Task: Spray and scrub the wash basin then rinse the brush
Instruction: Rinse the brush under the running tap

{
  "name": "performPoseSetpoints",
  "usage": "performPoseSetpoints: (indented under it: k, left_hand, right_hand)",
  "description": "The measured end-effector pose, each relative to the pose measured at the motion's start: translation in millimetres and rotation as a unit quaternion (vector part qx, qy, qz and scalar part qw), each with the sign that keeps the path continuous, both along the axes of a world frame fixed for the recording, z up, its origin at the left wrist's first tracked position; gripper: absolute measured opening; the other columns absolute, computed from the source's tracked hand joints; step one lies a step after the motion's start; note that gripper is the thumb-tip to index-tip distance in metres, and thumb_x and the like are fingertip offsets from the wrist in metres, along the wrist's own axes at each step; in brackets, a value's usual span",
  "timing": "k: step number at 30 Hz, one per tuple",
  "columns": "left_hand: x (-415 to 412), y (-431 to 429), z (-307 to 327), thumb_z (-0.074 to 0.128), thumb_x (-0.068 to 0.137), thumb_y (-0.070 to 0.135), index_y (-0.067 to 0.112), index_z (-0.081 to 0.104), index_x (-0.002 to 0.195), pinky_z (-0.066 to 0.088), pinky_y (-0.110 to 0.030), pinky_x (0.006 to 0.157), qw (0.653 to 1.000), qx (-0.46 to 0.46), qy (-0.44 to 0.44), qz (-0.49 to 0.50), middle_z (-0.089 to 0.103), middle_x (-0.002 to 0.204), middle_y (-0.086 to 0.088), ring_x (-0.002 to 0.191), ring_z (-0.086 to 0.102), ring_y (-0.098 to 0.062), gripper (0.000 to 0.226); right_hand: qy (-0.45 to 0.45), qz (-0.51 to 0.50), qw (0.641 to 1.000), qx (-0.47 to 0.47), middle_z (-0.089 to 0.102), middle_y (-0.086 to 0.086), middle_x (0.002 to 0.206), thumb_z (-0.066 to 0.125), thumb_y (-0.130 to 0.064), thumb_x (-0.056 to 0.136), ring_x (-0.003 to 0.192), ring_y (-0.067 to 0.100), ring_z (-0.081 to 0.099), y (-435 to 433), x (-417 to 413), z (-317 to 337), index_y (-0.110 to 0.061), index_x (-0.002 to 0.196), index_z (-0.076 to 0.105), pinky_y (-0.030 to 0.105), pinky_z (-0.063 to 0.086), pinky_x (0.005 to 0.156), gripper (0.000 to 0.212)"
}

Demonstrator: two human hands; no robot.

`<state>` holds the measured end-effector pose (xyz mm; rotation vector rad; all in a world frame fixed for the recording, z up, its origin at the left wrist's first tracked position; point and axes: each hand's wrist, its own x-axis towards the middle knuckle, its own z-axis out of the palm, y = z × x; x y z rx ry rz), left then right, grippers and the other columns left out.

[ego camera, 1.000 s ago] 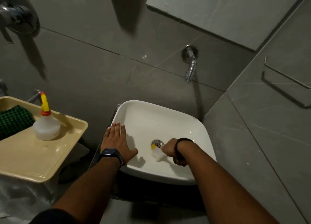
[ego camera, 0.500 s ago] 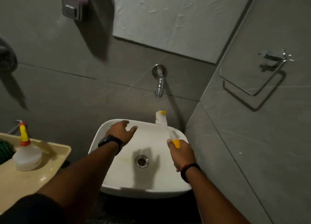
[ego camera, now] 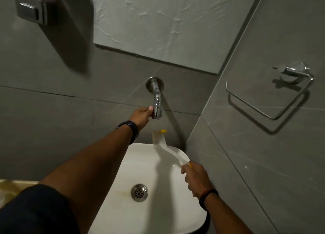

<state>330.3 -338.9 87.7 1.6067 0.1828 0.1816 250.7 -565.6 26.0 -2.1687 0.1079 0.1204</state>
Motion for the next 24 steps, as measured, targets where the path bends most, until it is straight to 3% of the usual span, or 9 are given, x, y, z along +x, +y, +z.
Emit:
performPoseSetpoints:
  k: [2,4,10,12,15,17,19,21,24]
  left_hand:
    - [2.9,3.6,-3.1,0.037,0.099,0.031,0.014,0.067,0.102,0.039,-0.028,0.068,1.000,-0.012,-0.009,-0.024,0.062,0.094,0.000,0.074,0.048,-0.010,0.035]
    - [6.3,7.5,-6.4,0.034,0.099,0.036,0.016,0.067,0.100,0.034,-0.028,0.064,0.999,-0.006,0.003,-0.052,0.057,0.085,0.004,0.073,0.042,-0.012,0.039]
    - [18.9,9.4,-13.5,0.031,0.099,0.040,0.020,0.068,0.090,0.045,-0.040,0.084,0.979,-0.128,0.035,-0.155,0.069,0.079,0.005,0.088,0.053,-0.019,0.043]
    - [19.5,9.5,-13.0,0.038,0.098,0.040,0.020,0.069,0.083,0.045,-0.044,0.090,0.988,-0.097,0.028,-0.120,0.072,0.085,0.002,0.093,0.054,-0.024,0.039]
    - [14.8,8.4,-8.7,0.049,0.094,0.039,0.020,0.069,0.080,0.041,-0.029,0.068,0.998,-0.039,-0.038,-0.004,0.070,0.085,0.002,0.073,0.054,-0.010,0.031]
    - [12.1,7.4,-2.7,0.059,0.087,0.043,0.019,0.069,0.081,0.040,-0.022,0.062,0.996,-0.032,-0.074,0.026,0.068,0.078,0.007,0.068,0.057,-0.003,0.027]
    - [9.6,4.6,3.9,0.069,0.079,0.042,0.020,0.069,0.083,0.042,-0.014,0.057,0.997,-0.004,-0.079,0.004,0.069,0.076,0.007,0.064,0.061,0.001,0.022]
    - [7.1,0.6,8.0,0.073,0.076,0.039,0.018,0.069,0.089,0.042,-0.013,0.056,0.998,0.018,-0.066,-0.002,0.069,0.077,0.004,0.065,0.062,-0.002,0.025]
    - [5.8,-1.6,9.9,0.074,0.076,0.036,0.015,0.070,0.086,0.043,-0.015,0.056,0.997,0.024,-0.066,0.018,0.069,0.073,0.002,0.064,0.061,-0.005,0.023]
  right_hand:
    - [-0.005,-0.011,1.000,0.001,0.035,-0.002,0.049,0.049,-0.034,0.062,0.043,0.015,0.026,5.1,8.6,-2.4,-0.013,0.064,0.049,0.023,0.022,0.044,0.022]
    - [0.002,-0.022,1.000,0.017,0.034,-0.002,0.047,0.050,-0.031,0.065,0.041,0.015,0.026,12.6,14.5,-4.1,-0.012,0.064,0.048,0.021,0.021,0.043,0.019]
    - [0.075,-0.017,0.991,0.107,0.030,-0.003,0.041,0.050,-0.024,0.064,0.036,0.014,0.019,29.4,16.6,-12.3,-0.016,0.060,0.047,0.017,0.017,0.042,0.009]
    - [0.082,0.002,0.990,0.113,0.031,-0.001,0.043,0.051,-0.023,0.072,0.035,0.014,0.021,27.4,14.6,-15.2,-0.014,0.063,0.047,0.017,0.018,0.042,0.014]
    - [0.065,0.025,0.992,0.101,0.033,0.000,0.047,0.049,-0.027,0.085,0.035,0.011,0.025,21.9,10.8,-18.0,-0.012,0.064,0.045,0.017,0.020,0.037,0.027]
    - [0.006,0.041,0.998,0.051,0.034,-0.003,0.048,0.049,-0.033,0.084,0.041,0.013,0.030,17.3,6.3,-18.3,-0.017,0.060,0.041,0.023,0.026,0.042,0.030]
    - [-0.087,0.080,0.989,-0.085,0.041,-0.004,0.051,0.049,-0.037,0.086,0.051,0.020,0.038,10.5,0.5,-18.4,-0.019,0.062,0.039,0.030,0.031,0.051,0.031]
    - [-0.171,0.110,0.950,-0.239,0.056,0.002,0.060,0.047,-0.039,0.090,0.060,0.028,0.049,1.5,-6.2,-17.9,-0.024,0.073,0.043,0.032,0.032,0.054,0.023]
    - [-0.263,0.146,0.892,-0.337,0.063,0.004,0.063,0.040,-0.043,0.088,0.055,0.027,0.055,-4.8,-13.8,-14.9,-0.020,0.085,0.049,0.028,0.029,0.051,0.025]
